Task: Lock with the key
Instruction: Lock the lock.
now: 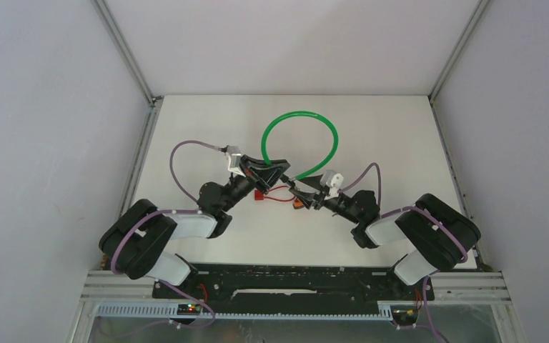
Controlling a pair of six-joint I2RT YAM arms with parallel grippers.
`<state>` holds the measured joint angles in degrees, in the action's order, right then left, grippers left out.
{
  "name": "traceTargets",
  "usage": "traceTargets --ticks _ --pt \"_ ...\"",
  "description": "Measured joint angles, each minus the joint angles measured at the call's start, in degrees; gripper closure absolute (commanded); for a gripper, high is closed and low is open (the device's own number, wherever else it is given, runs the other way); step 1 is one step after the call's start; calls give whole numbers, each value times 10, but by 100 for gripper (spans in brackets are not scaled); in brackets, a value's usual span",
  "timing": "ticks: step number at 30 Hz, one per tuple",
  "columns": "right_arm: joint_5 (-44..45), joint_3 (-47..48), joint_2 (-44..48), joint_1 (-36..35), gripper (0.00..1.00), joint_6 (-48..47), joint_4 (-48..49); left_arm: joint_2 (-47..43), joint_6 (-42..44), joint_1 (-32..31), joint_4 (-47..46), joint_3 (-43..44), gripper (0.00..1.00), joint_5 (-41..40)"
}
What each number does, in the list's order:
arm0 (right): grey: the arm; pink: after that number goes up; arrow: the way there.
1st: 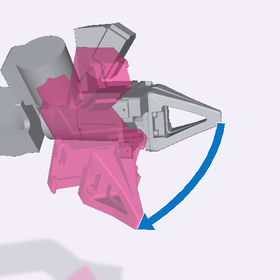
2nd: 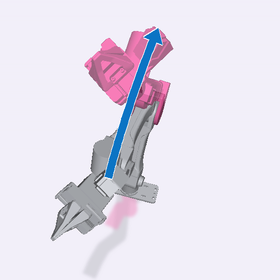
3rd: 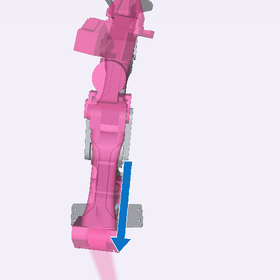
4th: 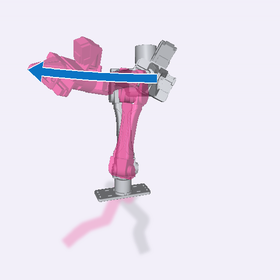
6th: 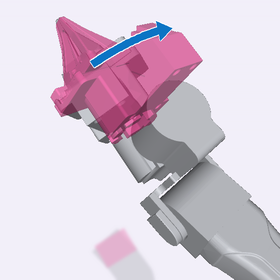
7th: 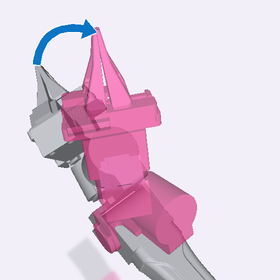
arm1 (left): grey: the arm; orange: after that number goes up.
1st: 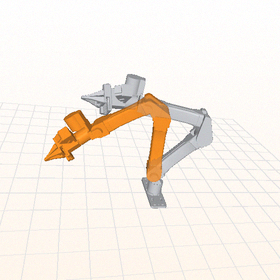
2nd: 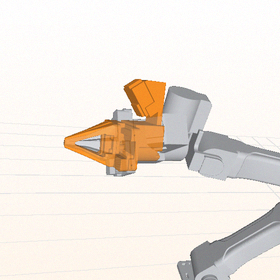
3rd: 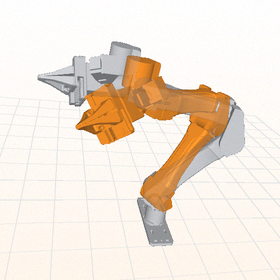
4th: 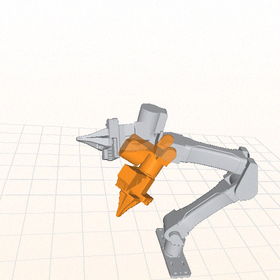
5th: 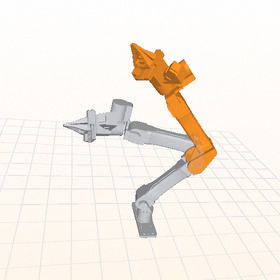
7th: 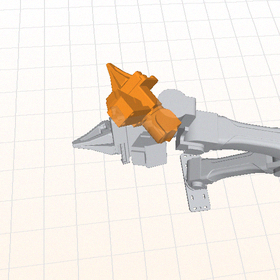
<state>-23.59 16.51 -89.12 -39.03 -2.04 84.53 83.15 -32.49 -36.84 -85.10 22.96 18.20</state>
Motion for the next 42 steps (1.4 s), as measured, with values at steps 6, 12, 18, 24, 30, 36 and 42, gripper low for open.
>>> traceTargets --ticks 6,12,18,24,30,36,42 --pt "36 -7 -1 -3 46 -26 0 0 2 -1 1 0 100 -14" --pt "48 -7 -9 -11 54 -45 0 -3 5 -1 1 0 100 -24" --pt "49 -7 -10 -16 68 -56 0 -3 6 -1 1 0 100 -30" --pt "43 -7 -10 -19 83 -61 0 -3 6 -1 1 0 100 -31" --pt "42 -7 -10 -20 100 -70 0 -3 6 -1 2 0 100 -34" --pt "18 -7 -10 -13 100 -67 0 -3 7 -1 1 0 100 -24" --pt "-20 -7 -10 1 100 -54 -2 -3 26 -1 0 0 100 2"
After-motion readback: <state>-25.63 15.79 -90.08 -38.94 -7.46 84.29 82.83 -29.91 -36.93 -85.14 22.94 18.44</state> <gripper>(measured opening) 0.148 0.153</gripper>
